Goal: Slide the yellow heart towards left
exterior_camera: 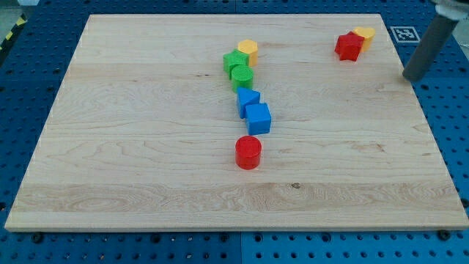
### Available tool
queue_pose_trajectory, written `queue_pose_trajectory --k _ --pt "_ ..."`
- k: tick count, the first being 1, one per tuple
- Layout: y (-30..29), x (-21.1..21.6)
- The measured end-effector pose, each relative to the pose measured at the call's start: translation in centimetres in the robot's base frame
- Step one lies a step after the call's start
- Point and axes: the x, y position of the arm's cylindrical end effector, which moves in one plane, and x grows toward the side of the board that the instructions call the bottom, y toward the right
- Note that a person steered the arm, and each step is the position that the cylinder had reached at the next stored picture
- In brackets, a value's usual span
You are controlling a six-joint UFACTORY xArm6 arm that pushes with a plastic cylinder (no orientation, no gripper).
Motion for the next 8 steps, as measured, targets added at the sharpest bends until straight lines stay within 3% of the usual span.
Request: queue_pose_trajectory --k 1,2,6,8 --pt "-0.9 -7.6" --pt "-3.6 -9.6" --pt "-4.0 -7.6" --pt "-7.4 -7.6"
